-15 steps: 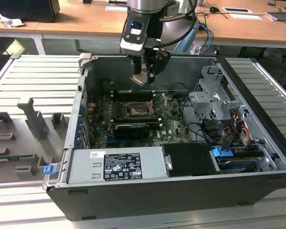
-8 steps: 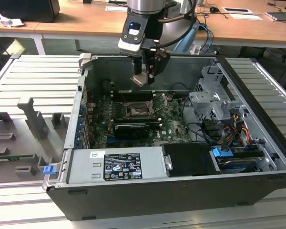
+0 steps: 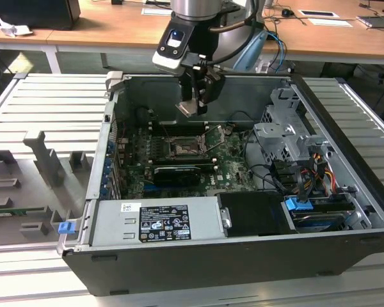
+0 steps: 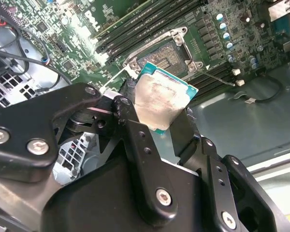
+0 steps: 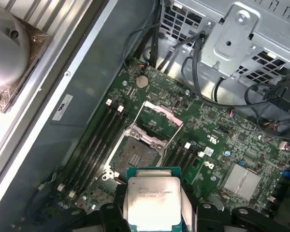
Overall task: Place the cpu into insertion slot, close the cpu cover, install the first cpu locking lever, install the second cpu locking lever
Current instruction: 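Place the cpu into insertion slot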
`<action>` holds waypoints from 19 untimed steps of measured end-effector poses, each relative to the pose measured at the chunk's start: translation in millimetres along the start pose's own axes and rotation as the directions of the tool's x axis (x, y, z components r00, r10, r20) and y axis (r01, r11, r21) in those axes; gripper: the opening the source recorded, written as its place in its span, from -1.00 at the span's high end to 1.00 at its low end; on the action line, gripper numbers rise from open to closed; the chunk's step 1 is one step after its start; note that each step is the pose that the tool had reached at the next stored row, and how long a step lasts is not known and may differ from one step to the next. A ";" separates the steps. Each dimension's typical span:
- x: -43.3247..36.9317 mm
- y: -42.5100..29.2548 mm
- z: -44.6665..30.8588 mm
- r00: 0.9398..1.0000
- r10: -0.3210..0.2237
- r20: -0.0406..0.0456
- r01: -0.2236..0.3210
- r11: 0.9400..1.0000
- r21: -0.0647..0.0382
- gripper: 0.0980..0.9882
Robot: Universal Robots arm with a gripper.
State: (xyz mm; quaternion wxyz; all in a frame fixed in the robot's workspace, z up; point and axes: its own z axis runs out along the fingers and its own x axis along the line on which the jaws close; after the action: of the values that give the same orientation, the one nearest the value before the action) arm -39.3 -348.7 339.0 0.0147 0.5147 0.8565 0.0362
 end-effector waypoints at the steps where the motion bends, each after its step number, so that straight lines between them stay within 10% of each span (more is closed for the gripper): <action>1: 0.0 0.0 0.3 1.000 0.017 0.001 -0.017 1.000 0.000 0.03; 19: 0.0 -0.3 3.8 0.975 0.219 0.017 -0.219 0.976 -0.004 0.03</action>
State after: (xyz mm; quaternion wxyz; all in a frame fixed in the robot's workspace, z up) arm -39.3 -348.7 335.2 0.0185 0.6064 0.7942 0.0341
